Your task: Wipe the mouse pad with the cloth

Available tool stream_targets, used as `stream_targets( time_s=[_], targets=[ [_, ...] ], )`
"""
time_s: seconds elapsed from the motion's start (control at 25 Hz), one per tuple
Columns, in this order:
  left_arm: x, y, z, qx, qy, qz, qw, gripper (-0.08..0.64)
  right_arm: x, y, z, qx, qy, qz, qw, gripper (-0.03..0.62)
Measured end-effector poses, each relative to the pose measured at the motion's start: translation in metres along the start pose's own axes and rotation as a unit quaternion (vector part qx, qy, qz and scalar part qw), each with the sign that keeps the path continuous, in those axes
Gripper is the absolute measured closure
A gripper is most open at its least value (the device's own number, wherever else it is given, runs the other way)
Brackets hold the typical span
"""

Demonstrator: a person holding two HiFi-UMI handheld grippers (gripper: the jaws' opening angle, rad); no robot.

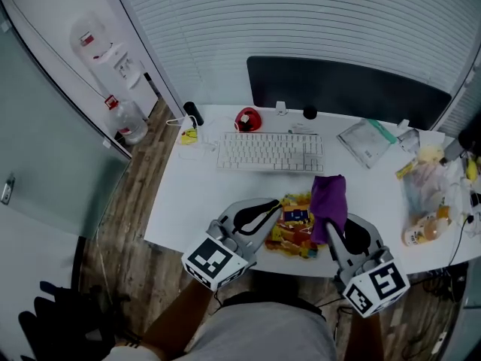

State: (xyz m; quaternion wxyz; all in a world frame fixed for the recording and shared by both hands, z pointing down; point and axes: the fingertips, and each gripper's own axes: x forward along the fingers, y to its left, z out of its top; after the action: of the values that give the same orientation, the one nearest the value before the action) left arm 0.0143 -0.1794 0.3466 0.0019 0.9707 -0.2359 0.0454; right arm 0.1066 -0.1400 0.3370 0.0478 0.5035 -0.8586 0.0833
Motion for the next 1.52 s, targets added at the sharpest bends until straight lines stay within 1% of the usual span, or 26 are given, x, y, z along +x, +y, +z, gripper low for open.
stream_targets(
  time_s=[0.08,0.2,0.36,0.52,0.64,0.92,1.52],
  targets=[
    [-0.005,-0.003,0.013,-0.005,-0.033,0.004,0.9994,0.528,-0.002,0.006,0.008,0.001,-0.027,0.008,1.000,0.523],
    [-0.012,-0.007,0.028,-0.008,-0.070,0.006,0.9975,0.537,-0.005,0.015,0.017,0.002,-0.064,0.019,0.998,0.523],
    [-0.018,-0.013,0.039,-0.009,-0.094,0.010,0.9955,0.545,-0.009,0.024,0.026,-0.002,-0.100,0.030,0.994,0.523],
    [-0.025,-0.015,0.044,-0.003,-0.111,0.018,0.9937,0.545,-0.013,0.029,0.034,-0.005,-0.126,0.029,0.992,0.523],
    [-0.027,-0.017,0.045,0.002,-0.113,0.019,0.9934,0.545,-0.015,0.030,0.036,-0.006,-0.134,0.026,0.991,0.523],
    [-0.025,-0.019,0.043,0.000,-0.109,0.026,0.9937,0.545,-0.019,0.028,0.033,-0.012,-0.135,0.017,0.991,0.523],
    [-0.026,-0.027,0.043,0.009,-0.099,0.026,0.9947,0.545,-0.025,0.027,0.027,-0.006,-0.134,0.025,0.991,0.523]
  ],
)
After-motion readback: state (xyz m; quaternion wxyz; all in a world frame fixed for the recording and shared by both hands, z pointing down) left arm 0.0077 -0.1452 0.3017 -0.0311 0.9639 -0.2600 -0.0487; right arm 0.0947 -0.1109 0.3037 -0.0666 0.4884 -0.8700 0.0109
